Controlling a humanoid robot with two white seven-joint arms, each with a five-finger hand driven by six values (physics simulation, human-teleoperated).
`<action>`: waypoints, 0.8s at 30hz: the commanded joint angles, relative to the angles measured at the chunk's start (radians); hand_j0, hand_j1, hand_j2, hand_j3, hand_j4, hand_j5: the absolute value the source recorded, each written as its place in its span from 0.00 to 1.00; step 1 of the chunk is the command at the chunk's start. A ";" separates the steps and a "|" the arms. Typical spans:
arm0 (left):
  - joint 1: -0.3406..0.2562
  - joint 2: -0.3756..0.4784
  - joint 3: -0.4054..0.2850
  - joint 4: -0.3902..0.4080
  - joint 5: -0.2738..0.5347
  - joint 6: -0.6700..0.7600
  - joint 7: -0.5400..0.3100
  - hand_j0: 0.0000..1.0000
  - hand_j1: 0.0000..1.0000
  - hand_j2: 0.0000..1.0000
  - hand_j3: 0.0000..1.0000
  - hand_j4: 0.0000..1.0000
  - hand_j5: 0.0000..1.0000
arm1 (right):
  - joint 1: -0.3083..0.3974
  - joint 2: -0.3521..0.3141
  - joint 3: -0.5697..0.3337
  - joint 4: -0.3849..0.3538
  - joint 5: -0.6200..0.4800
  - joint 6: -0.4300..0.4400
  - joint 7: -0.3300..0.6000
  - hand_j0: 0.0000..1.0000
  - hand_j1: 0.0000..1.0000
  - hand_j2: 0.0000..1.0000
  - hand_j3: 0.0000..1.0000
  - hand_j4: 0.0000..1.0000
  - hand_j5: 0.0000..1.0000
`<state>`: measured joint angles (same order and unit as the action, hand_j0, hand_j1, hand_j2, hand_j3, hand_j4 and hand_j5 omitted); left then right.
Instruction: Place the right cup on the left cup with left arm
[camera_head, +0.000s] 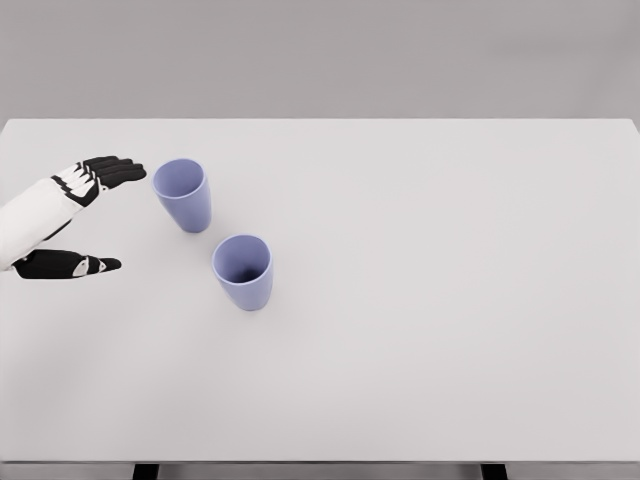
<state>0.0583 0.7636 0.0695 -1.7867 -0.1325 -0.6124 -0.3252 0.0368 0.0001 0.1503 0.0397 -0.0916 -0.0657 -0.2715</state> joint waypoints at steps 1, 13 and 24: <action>0.000 0.002 0.000 -0.002 0.007 0.002 0.000 1.00 1.00 1.00 1.00 1.00 1.00 | 0.000 0.000 0.000 0.000 0.000 0.000 0.000 1.00 1.00 1.00 1.00 1.00 1.00; 0.009 0.013 0.009 -0.013 0.097 0.002 0.005 1.00 1.00 1.00 1.00 1.00 1.00 | 0.000 0.000 0.000 0.000 0.000 0.000 0.000 1.00 1.00 1.00 1.00 1.00 1.00; 0.058 0.252 -0.024 -0.014 0.649 0.002 -0.255 1.00 1.00 1.00 1.00 1.00 1.00 | 0.000 0.000 0.000 0.000 0.000 0.000 0.000 1.00 1.00 1.00 1.00 1.00 1.00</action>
<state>0.1196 0.9998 0.0483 -1.7999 0.4158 -0.6128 -0.5155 0.0368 0.0002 0.1503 0.0397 -0.0915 -0.0657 -0.2713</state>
